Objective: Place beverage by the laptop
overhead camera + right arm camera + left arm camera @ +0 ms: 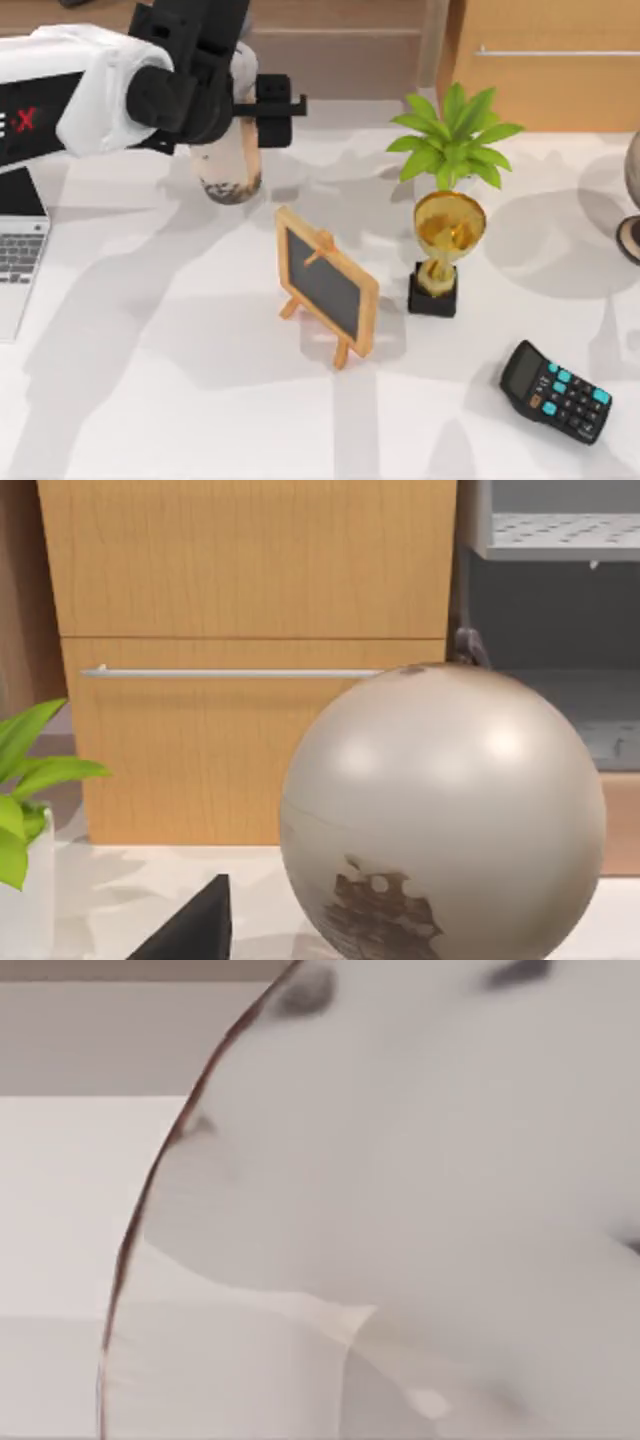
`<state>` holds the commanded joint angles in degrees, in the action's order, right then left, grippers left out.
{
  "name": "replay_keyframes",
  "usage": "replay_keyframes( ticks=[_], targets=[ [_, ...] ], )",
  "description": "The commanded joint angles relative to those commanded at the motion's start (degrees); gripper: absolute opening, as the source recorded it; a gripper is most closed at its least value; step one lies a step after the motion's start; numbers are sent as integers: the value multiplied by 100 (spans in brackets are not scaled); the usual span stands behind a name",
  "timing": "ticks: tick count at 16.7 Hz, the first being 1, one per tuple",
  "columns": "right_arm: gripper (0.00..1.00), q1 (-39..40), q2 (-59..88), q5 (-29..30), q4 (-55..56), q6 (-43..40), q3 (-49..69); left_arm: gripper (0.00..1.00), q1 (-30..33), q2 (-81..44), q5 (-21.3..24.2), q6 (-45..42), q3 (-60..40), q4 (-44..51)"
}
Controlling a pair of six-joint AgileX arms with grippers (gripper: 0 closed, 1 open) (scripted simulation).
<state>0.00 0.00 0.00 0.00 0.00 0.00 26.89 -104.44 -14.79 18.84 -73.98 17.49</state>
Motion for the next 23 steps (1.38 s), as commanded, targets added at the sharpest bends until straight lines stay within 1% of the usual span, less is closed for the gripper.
replay_keyframes(
  ticks=[7,17,23],
  targets=[
    [100,0,0,0,0,0,0,0,-351,611,232,-373,510,-7],
    [100,0,0,0,0,0,0,0,-1138,1870,728,-1000,1735,-24],
    [100,0,0,0,0,0,0,0,-1529,2488,942,-1263,2411,-10]
  ],
)
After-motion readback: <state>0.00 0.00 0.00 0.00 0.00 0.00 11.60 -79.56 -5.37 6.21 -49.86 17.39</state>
